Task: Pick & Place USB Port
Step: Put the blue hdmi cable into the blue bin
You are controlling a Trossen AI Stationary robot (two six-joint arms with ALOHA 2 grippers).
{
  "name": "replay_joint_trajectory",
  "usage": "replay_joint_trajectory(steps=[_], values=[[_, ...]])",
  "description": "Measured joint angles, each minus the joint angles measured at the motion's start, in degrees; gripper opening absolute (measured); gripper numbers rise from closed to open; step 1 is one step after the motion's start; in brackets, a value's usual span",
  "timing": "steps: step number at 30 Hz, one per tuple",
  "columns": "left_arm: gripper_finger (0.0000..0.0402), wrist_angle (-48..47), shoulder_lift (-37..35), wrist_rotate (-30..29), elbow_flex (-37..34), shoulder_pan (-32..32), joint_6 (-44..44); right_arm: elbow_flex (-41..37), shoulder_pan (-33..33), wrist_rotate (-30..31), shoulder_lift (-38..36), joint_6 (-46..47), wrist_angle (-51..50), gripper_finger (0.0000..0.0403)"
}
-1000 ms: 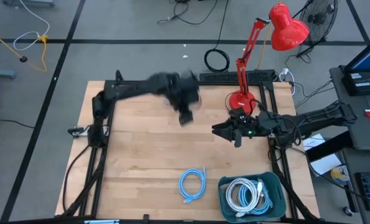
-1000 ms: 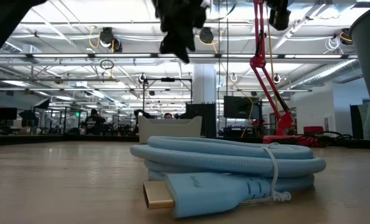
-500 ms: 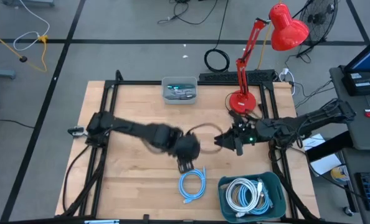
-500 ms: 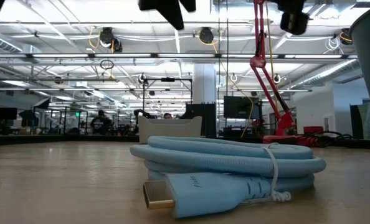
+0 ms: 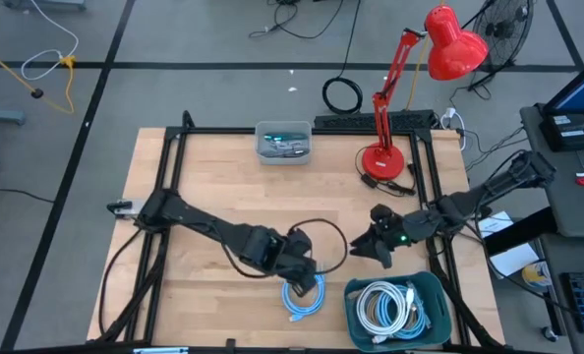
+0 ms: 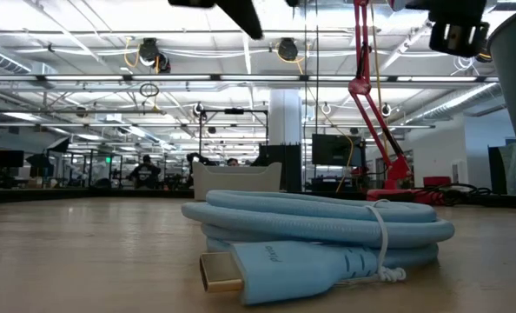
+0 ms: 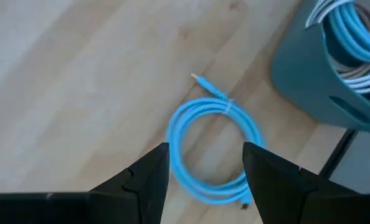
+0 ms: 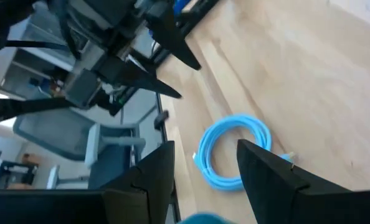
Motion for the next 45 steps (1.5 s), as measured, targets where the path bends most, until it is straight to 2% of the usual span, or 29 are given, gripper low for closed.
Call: replay_joint_trajectory(steps=[3,9,22,34,36,38,42,45], values=[[0.0207,2.8,2.96,1.53,0.02,-0.23,-1.31,0.0,1.64,0.0,0.0,-0.9,-0.34,0.0169],[0.0207,0.73,9.25,7.27,0.0,-0.38,-4.79,0.0,4.13,0.2,0.0,-1.38,0.41,0.0169],[0.0207,-0.53,13.37,7.55,-0.26,-0.57,-5.13,0.0,7.1,2.76,0.0,-2.16,0.3,0.0169],[0.0205,-1.1,19.31,13.25,-0.62,0.05,-2.3,0.0,7.87,3.04,0.01,-2.25,0.8,0.0169],[0.0191,-1.47,19.61,14.3,-0.53,0.05,-1.87,0.0,8.08,3.04,-0.23,-2.2,0.78,0.0169],[0.0157,-1.72,20.06,14.68,-0.42,0.05,-1.77,0.0,8.4,3.08,-0.47,-2.15,0.82,0.0169],[0.0045,-2.75,20.1,14.72,-0.46,0.42,-1.73,0.0,8.38,3.06,-0.63,-2.14,0.76,0.0169],[0.0034,-4.87,19.51,14.04,-0.57,0.87,-2.36,0.0,8.37,3.08,-0.63,-2.0,0.73,0.0169]])
